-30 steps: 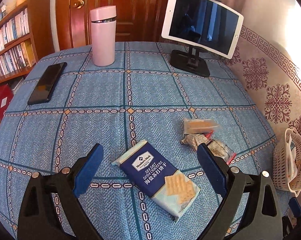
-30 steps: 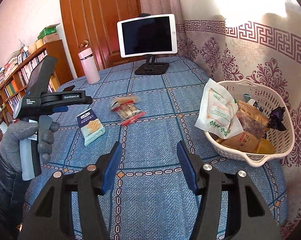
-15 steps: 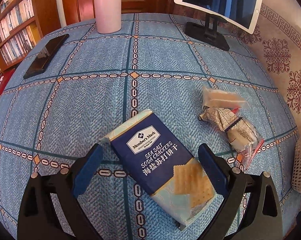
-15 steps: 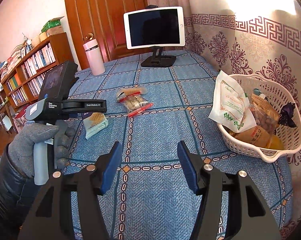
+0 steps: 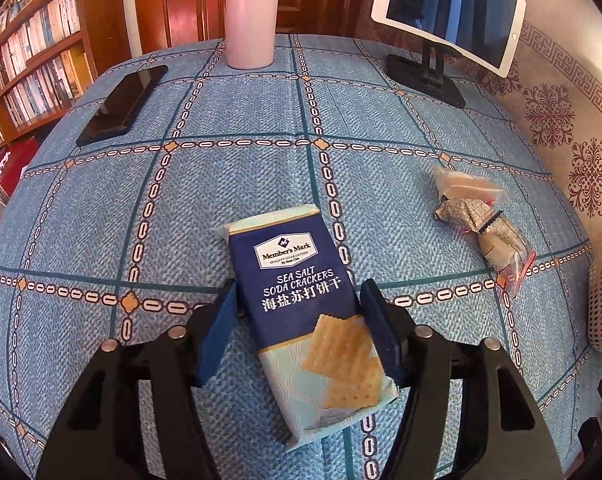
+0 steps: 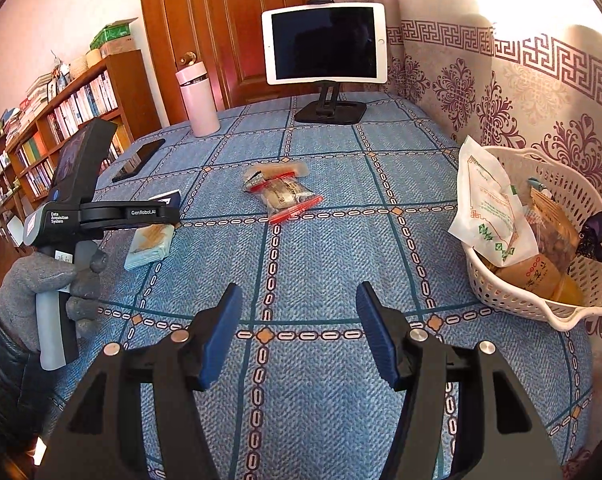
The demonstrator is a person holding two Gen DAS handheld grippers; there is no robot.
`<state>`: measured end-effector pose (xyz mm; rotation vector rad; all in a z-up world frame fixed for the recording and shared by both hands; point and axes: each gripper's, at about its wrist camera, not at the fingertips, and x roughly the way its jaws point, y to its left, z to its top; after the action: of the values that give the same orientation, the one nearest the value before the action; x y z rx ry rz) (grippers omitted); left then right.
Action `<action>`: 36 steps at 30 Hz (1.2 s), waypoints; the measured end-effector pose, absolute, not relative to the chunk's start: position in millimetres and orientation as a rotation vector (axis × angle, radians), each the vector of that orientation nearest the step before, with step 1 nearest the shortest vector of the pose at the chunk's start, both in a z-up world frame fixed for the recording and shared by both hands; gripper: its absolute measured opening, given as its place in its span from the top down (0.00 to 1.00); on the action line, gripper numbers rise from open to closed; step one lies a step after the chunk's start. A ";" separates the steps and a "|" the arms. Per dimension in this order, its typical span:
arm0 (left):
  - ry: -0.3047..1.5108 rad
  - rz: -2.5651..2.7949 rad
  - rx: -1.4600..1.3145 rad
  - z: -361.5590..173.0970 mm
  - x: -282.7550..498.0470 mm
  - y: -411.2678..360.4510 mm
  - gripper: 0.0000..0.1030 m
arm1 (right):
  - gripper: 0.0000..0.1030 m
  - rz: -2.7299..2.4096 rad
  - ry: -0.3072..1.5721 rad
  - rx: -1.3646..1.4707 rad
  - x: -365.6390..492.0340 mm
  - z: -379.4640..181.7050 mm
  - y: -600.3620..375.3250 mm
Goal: Organize snacks
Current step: 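Grasp the blue soda cracker pack with the left gripper, then hold the cracker pack with the left gripper while the right grasps the red-edged cookie bag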
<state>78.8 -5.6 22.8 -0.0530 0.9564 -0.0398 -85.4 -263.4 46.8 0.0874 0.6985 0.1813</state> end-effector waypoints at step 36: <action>0.824 -0.178 -0.141 44.5 58.8 5.9 0.49 | 0.54 0.208 0.869 -0.055 97.9 15.3 -212.3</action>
<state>58.8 5.9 44.5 -0.1413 0.8242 -0.1779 97.9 -212.3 15.3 -0.0547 0.8689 0.2083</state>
